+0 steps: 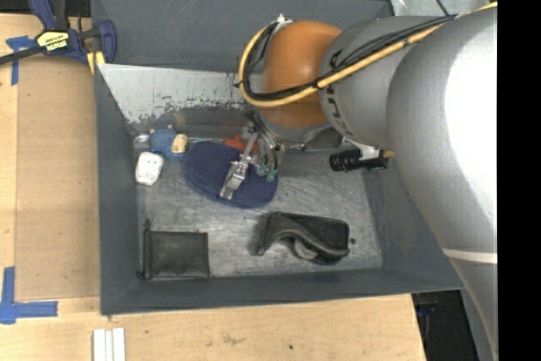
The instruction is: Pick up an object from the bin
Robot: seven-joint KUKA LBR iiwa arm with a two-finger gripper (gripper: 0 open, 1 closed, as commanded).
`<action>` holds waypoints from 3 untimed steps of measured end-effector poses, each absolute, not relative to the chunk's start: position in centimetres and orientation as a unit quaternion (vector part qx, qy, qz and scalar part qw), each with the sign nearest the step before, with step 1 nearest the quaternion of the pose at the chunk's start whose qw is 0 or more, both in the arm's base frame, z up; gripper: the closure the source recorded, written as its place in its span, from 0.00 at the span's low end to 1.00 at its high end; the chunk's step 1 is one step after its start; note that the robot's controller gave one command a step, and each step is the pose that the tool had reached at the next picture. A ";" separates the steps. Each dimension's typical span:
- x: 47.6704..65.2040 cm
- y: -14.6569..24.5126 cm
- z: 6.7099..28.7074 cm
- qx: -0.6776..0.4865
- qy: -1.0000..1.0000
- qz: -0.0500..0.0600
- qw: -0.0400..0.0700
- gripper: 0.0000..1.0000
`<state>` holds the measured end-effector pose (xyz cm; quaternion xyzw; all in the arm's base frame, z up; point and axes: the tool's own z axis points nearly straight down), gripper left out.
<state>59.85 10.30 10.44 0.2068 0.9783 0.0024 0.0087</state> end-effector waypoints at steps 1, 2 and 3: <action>60.3 10.3 9.6 0.252 0.968 0.005 0.011 0.00; 60.6 10.2 9.5 0.297 0.955 0.008 0.013 0.00; 60.7 10.0 9.6 0.298 0.954 0.007 0.015 1.00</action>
Offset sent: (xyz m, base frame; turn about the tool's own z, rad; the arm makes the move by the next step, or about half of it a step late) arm -0.0008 0.0002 -0.0344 0.1265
